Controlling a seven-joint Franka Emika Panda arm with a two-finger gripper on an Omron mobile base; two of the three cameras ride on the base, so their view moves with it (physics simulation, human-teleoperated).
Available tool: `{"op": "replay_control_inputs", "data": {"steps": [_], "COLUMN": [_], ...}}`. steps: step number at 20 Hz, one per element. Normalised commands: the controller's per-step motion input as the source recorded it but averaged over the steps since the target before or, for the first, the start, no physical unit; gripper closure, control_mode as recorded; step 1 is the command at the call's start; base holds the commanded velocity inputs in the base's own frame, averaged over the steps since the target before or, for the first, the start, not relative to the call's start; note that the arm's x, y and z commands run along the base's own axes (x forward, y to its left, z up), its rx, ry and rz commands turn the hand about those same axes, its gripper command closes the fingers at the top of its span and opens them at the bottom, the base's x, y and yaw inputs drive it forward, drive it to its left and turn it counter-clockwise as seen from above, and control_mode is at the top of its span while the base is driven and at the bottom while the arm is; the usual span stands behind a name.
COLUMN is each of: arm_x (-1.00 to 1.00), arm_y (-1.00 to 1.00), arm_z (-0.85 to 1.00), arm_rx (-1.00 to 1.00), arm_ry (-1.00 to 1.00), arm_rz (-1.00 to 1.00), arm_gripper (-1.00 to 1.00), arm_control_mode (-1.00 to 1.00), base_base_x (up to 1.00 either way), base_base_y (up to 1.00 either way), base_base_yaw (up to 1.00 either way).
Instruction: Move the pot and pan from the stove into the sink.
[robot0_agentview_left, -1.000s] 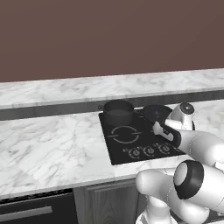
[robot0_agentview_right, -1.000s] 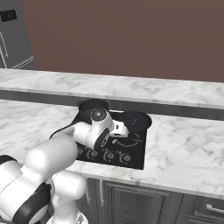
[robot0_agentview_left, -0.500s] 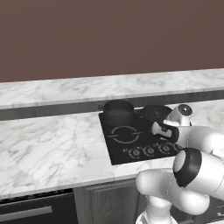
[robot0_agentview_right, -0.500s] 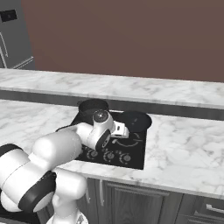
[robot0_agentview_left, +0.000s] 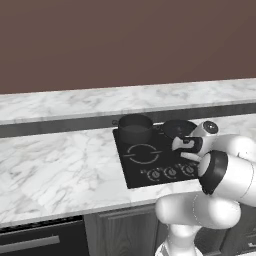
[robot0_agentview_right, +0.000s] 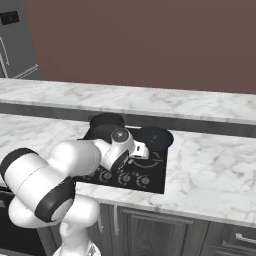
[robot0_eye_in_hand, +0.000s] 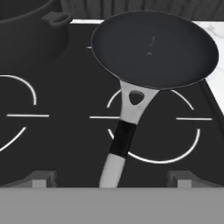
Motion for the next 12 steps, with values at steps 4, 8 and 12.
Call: {"op": "replay_control_inputs", "data": {"steps": [4,8,12], "arm_x": [0.23,0.23,0.22], "arm_y": [0.0,0.0,-0.02], "arm_z": [-0.19,-0.21,-0.29], "arm_rx": [0.04,0.03,0.03], "arm_ry": [0.0,0.0,0.0], "arm_rz": [-0.01,0.0,0.0], "arm_gripper": [-1.0,-1.0,-1.0], "arm_control_mode": [-1.0,-1.0,-1.0], "base_base_x": [0.0,0.0,0.0], "base_base_y": [0.0,0.0,0.0], "base_base_yaw": [0.0,0.0,0.0]}}
